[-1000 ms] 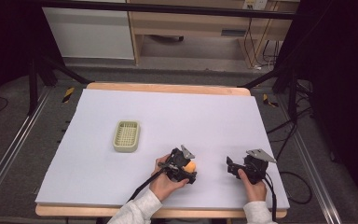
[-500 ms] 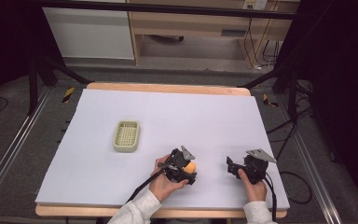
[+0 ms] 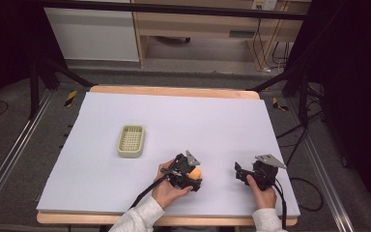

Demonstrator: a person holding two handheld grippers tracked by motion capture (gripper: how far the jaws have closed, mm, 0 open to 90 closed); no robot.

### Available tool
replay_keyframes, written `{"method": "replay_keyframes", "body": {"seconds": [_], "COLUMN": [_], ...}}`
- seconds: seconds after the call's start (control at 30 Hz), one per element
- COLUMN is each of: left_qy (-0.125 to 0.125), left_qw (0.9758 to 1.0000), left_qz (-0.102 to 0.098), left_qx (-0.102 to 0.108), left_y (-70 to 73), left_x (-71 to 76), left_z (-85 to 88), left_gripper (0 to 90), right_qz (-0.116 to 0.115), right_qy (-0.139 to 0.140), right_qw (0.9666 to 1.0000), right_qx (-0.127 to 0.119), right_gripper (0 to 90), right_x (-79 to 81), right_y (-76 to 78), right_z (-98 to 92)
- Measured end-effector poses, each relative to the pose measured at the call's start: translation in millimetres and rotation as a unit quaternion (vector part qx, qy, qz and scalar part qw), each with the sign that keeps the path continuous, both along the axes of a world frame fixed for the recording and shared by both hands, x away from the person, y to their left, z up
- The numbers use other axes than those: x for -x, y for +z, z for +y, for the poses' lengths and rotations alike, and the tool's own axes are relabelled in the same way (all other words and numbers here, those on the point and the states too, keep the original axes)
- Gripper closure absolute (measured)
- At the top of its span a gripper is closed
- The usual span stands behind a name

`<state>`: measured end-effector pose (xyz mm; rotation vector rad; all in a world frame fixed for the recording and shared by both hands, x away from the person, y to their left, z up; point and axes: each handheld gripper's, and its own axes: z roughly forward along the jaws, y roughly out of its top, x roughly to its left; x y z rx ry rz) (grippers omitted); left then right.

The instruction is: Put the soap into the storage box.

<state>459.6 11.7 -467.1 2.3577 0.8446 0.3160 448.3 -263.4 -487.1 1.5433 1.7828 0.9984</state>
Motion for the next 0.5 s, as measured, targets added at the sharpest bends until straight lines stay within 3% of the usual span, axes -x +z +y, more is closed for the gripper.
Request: {"method": "replay_keyframes", "body": {"seconds": [0.13, 0.37, 0.5], "left_qy": [-0.001, 0.013, 0.020], "left_qw": [0.9999, 0.9997, 0.9992], "left_qz": [0.011, 0.007, 0.018], "left_qx": [-0.004, 0.021, 0.030], "left_y": [-2.5, -1.8, -0.1], "left_x": [-0.8, -2.7, -5.6], "left_z": [1.5, -1.3, 0.3], "left_gripper": [24.5, 23.9, 24.3], "right_qz": [0.000, 0.001, 0.001], "right_qy": [0.000, 0.001, 0.001], "right_qw": [1.0000, 1.0000, 1.0000], "right_qx": [0.000, 0.000, 0.000], "right_gripper": [4.3, 4.4, 4.4], "right_x": [-0.1, -0.1, -0.1], "right_y": [0.0, -0.1, 0.0], "right_z": [0.0, 0.0, 0.0]}}
